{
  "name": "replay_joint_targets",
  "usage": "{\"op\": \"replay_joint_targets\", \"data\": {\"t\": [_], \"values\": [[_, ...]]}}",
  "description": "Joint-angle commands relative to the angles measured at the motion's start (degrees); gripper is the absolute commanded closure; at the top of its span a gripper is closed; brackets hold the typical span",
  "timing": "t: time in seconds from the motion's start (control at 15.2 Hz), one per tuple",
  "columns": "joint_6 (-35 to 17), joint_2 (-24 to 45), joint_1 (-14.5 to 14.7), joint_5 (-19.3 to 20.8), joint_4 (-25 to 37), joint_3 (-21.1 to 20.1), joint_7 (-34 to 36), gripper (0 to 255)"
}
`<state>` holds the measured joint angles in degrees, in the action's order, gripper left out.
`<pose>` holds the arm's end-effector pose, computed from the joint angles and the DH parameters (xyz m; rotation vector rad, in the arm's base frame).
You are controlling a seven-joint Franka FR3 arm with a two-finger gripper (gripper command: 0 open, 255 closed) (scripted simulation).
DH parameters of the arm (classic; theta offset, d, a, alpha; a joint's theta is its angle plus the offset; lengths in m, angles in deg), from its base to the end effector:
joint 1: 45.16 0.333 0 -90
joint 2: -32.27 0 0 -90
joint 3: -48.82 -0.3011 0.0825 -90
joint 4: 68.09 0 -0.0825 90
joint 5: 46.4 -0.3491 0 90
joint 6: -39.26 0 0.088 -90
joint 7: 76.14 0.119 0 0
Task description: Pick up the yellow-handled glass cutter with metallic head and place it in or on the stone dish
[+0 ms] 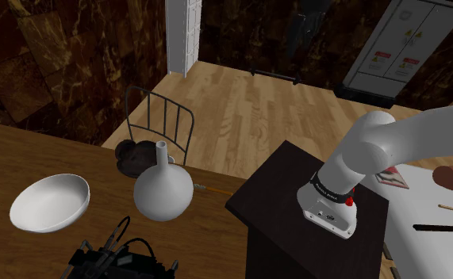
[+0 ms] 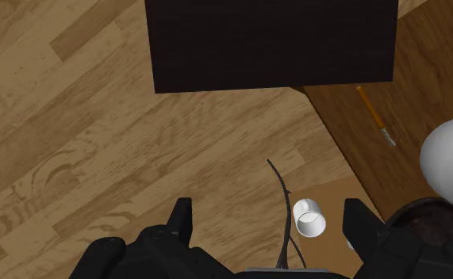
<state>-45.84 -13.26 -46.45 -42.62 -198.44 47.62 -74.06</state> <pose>0.2717 -0.0065 0.5983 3.0600 -0.0764 0.0091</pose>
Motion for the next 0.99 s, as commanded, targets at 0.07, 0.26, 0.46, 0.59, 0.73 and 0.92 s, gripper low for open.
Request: {"op": "replay_joint_targets", "data": {"t": [0.07, 0.26, 0.46, 0.59, 0.73, 0.92], "values": [[-1.7, -0.1, 0.5, -0.3, -1.8, -0.4, 0.0, 0], [-6.9, -0.1, 1.9, -1.4, -6.9, -1.5, 0.0, 0], [-12.2, 0.6, 3.4, -2.5, -11.5, -2.8, -0.1, 0], [-15.9, 1.4, 4.5, -3.2, -14.3, -3.7, -0.1, 0], [-19.7, 2.6, 5.5, -3.9, -16.8, -4.6, -0.2, 0], [-25.6, 5.0, 7.2, -5.0, -20.2, -6.1, -0.2, 0]]}}
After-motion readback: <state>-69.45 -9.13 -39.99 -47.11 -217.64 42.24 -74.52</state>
